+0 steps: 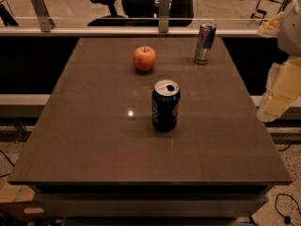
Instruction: Pick redbull can
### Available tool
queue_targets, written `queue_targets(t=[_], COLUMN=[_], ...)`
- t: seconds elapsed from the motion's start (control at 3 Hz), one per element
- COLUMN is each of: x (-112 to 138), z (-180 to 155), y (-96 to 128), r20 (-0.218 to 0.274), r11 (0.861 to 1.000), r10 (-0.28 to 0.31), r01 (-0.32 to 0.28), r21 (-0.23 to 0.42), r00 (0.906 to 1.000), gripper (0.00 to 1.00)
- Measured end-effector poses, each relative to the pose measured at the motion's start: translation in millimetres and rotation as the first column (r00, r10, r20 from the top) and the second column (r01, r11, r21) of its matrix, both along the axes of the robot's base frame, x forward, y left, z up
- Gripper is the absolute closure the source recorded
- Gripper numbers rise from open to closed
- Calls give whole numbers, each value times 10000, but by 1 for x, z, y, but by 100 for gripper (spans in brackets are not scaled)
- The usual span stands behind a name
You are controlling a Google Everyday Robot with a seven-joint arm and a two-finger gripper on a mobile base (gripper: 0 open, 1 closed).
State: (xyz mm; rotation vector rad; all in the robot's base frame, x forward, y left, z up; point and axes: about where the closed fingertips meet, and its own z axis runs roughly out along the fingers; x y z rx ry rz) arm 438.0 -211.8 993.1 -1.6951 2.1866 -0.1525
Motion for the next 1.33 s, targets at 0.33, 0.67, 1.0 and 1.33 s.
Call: queue_targets(t=[0.33,0.67,1.0,1.33], x=[2,12,32,52], z=[4,12,28,47], y=[-1,-4,-12,-24], r20=[134,485,1185,1884], r11=[10000,9997,9982,9946], r10=[1,-15,-71,-162], r01=[-2,4,-1,-35], r21=[73,241,604,1036], r00=[9999,9988,9929,9820], gripper=[0,0,0,0])
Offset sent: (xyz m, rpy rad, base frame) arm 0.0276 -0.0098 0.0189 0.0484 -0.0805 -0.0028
